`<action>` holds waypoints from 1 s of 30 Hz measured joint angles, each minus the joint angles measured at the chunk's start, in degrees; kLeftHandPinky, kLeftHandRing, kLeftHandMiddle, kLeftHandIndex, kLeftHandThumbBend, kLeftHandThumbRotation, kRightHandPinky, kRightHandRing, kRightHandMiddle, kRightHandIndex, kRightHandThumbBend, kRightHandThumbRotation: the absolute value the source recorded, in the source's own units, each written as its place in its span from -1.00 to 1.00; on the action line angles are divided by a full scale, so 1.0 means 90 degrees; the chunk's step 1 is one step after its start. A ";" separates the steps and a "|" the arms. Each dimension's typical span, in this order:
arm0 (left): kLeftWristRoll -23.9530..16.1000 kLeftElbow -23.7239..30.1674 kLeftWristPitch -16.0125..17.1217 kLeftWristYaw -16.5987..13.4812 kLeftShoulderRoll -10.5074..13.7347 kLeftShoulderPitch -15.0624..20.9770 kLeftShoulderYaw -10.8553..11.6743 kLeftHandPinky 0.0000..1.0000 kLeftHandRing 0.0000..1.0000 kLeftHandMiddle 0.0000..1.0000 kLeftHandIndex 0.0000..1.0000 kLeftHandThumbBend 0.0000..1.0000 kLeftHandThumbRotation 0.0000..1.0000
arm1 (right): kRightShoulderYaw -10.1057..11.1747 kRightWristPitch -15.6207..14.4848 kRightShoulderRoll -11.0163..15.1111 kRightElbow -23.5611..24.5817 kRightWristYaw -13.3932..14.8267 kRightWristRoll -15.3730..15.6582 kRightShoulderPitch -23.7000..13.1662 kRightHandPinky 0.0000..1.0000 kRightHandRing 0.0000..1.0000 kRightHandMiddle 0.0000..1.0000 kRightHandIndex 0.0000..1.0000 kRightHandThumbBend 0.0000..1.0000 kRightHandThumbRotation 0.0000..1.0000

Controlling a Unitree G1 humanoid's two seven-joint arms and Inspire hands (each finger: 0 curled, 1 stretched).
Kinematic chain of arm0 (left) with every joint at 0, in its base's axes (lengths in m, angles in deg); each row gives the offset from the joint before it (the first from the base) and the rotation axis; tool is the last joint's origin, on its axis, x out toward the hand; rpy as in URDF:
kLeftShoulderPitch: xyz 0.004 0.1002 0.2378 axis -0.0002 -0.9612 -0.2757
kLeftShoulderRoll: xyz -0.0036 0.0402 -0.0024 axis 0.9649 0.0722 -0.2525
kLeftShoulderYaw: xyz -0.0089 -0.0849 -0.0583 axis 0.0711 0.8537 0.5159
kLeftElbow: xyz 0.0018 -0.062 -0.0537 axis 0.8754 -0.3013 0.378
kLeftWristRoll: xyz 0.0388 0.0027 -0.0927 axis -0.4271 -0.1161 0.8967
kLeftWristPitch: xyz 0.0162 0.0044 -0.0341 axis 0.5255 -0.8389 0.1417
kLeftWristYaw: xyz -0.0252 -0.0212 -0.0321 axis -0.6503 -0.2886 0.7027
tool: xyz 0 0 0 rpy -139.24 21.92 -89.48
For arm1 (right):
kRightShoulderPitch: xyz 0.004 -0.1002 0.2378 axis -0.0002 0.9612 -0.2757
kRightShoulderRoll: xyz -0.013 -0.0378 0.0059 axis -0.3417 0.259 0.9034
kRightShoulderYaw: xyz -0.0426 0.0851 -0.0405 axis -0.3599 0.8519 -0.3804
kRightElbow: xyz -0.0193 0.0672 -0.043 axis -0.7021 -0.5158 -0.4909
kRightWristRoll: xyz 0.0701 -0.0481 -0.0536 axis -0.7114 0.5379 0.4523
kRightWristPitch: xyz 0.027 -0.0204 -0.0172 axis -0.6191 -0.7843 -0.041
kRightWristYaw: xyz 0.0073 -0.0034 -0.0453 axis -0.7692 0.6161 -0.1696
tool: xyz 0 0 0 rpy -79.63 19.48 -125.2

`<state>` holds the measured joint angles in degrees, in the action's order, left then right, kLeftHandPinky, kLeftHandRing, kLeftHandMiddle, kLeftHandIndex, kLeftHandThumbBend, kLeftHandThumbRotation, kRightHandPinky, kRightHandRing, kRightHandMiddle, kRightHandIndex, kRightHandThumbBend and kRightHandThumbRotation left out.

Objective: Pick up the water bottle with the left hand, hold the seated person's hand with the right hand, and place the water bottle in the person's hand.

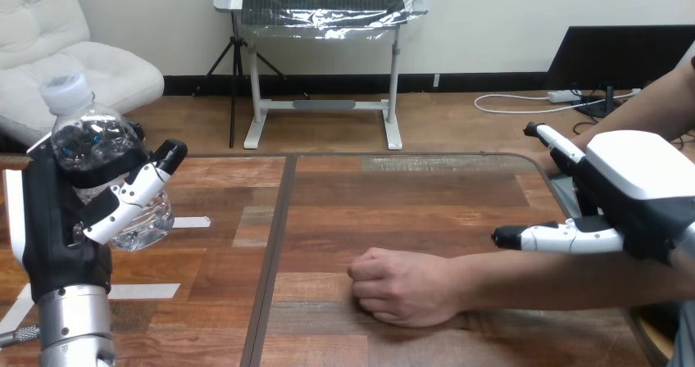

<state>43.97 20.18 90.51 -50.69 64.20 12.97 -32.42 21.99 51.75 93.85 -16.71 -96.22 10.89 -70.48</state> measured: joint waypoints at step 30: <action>0.0006 0.0000 0.0000 0.0016 -0.0001 -0.0001 0.0002 -0.53 -0.42 -0.32 -0.21 0.16 -1.00 | -0.0293 -0.0134 -0.0226 0.0183 0.0044 0.0420 0.0048 -0.99 -0.89 -0.72 1.00 0.98 1.00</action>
<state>44.03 20.18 90.51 -50.54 64.19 12.96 -32.40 19.36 50.54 91.82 -15.06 -95.82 14.67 -70.04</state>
